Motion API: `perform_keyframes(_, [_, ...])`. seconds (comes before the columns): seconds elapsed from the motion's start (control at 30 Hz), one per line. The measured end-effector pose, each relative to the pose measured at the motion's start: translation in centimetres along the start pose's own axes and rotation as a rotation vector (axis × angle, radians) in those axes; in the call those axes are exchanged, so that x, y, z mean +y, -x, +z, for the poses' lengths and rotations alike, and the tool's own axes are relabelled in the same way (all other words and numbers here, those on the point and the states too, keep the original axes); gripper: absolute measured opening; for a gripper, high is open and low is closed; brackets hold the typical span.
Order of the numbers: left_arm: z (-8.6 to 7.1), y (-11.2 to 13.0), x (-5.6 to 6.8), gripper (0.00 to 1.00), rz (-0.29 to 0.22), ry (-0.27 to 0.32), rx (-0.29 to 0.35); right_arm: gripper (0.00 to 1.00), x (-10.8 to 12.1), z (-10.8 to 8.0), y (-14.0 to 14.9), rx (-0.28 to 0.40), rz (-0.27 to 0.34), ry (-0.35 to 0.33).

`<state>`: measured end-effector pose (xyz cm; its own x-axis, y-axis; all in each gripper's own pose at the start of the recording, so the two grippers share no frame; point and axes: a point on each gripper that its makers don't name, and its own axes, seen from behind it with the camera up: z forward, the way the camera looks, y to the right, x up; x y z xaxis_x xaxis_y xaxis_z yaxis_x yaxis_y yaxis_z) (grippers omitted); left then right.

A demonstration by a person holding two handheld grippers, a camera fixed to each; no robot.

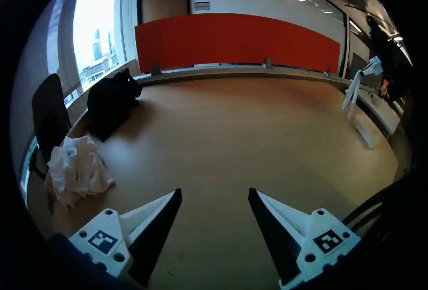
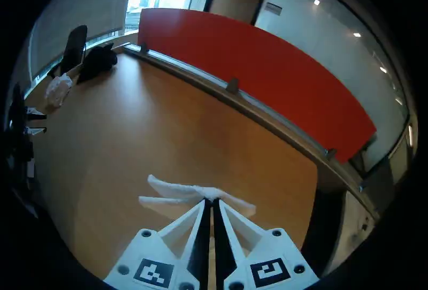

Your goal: Fold towel

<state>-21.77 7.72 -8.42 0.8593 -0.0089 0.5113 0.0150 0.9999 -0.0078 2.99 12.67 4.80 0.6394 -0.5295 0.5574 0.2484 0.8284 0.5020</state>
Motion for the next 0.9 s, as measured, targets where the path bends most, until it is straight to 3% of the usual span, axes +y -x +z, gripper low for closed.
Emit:
perform_keyframes(0.37, [0.1,-0.1,0.5,0.92,0.009,0.002,-0.004,0.03,3.6,-0.6,2.1,-0.038,0.019,0.044])
perform_keyframes(0.9, [0.5,-0.7,1.3,0.92,0.025,0.015,-0.005,0.03,5.1,-1.8,4.9,-0.071,0.046,0.066])
